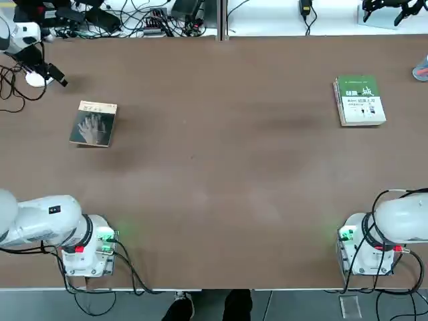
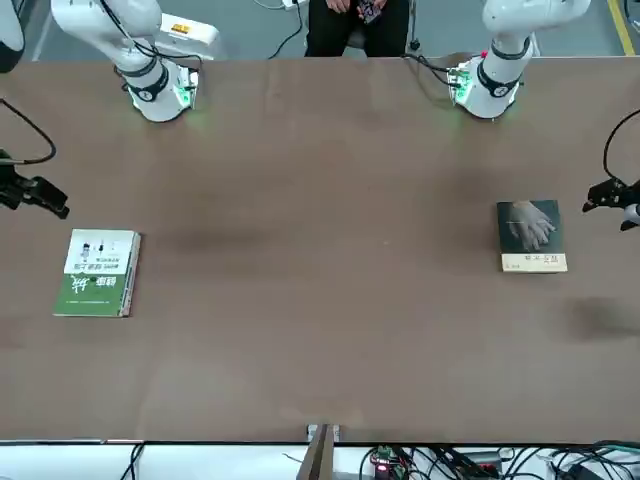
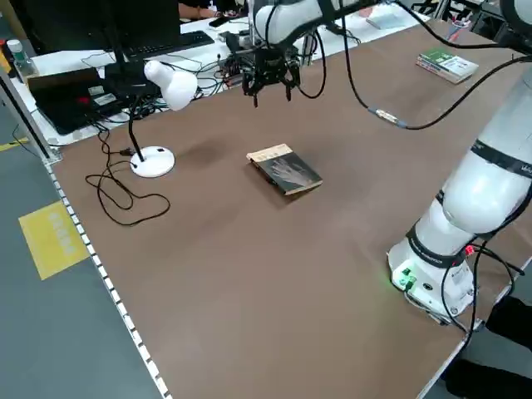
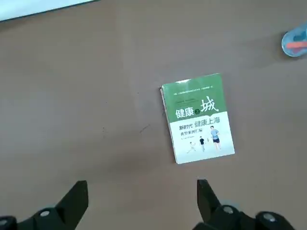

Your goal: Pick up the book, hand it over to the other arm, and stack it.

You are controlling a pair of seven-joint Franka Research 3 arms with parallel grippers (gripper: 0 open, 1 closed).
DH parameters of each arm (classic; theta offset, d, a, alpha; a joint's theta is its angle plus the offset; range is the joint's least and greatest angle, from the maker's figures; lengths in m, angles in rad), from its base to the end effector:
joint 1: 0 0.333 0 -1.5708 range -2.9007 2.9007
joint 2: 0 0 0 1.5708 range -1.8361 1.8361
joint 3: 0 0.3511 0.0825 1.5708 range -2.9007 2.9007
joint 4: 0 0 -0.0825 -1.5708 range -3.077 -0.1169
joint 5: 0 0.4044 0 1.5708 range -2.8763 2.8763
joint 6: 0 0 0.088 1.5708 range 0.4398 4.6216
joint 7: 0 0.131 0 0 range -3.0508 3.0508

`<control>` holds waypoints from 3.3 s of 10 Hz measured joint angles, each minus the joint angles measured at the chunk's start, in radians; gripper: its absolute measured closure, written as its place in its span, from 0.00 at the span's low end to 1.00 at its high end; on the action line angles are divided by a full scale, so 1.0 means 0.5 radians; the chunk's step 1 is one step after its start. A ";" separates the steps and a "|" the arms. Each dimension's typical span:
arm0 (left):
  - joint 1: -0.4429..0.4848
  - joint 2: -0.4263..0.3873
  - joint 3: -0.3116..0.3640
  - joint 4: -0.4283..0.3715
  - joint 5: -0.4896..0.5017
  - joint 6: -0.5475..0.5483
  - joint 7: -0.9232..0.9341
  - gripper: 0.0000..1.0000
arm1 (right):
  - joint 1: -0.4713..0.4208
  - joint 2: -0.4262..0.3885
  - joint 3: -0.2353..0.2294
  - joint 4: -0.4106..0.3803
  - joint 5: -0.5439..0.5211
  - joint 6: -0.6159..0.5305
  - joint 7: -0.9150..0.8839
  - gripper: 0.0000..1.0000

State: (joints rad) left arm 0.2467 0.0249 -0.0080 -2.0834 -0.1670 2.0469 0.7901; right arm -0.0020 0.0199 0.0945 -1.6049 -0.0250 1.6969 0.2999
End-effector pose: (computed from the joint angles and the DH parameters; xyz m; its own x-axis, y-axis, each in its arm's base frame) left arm 0.5482 0.1204 0.4105 0.8920 -0.4487 0.0545 -0.4517 -0.8798 0.1481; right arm 0.5927 0.0514 0.6187 0.9762 -0.2032 0.0757 -0.2038 -0.9790 0.0007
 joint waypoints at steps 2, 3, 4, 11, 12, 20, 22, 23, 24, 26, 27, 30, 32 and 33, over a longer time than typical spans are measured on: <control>0.056 0.072 0.000 -0.004 -0.054 0.050 0.137 0.00 | 0.002 0.000 0.000 0.000 0.000 0.012 0.000 0.00; 0.083 0.113 0.000 -0.005 -0.074 0.075 0.195 0.00 | 0.002 0.000 0.000 0.001 0.000 0.019 0.000 0.00; 0.104 0.151 0.001 -0.006 -0.095 0.094 0.244 0.00 | 0.002 0.000 0.000 0.002 0.000 0.024 0.000 0.00; 0.226 0.355 0.000 -0.007 -0.281 0.134 0.480 0.00 | -0.002 -0.001 -0.011 0.087 -0.001 0.008 -0.069 0.00; 0.243 0.383 0.000 -0.007 -0.302 0.135 0.505 0.00 | 0.000 -0.001 -0.011 0.087 -0.001 -0.012 -0.069 0.00; 0.349 0.609 0.000 -0.005 -0.495 0.142 0.669 0.00 | 0.005 -0.001 -0.007 0.088 -0.001 -0.091 -0.069 0.00; 0.363 0.664 0.000 -0.002 -0.553 0.144 0.740 0.00 | 0.005 -0.001 -0.007 0.088 -0.001 -0.091 -0.069 0.00; 0.371 0.690 0.000 0.001 -0.579 0.146 0.768 0.00 | 0.005 -0.001 -0.007 0.088 -0.001 -0.091 -0.069 0.00; 0.383 0.716 0.000 0.005 -0.594 0.149 0.792 0.00 | 0.005 -0.001 -0.007 0.088 -0.001 -0.091 -0.069 0.00; 0.409 0.764 0.000 0.025 -0.604 0.151 0.823 0.00 | 0.005 -0.001 -0.007 0.088 -0.001 -0.093 -0.069 0.00; 0.422 0.786 0.000 0.038 -0.605 0.151 0.834 0.00 | 0.005 -0.001 -0.007 0.088 -0.001 -0.093 -0.069 0.00; 0.446 0.849 -0.001 0.067 -0.671 0.151 0.906 0.00 | 0.005 -0.001 -0.007 0.088 -0.001 -0.094 -0.069 0.00; 0.447 0.889 -0.001 0.080 -0.732 0.151 0.962 0.00 | 0.005 -0.001 -0.007 0.088 -0.001 -0.094 -0.069 0.00; 0.447 0.905 -0.002 0.089 -0.746 0.151 0.972 0.01 | 0.005 -0.001 -0.006 0.088 0.000 -0.093 -0.069 0.00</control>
State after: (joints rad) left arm 0.4704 0.4772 -0.0088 -2.0389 -0.5399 2.1223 1.2763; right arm 0.0003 0.0196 0.0914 -1.5611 -0.0249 1.6502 0.2654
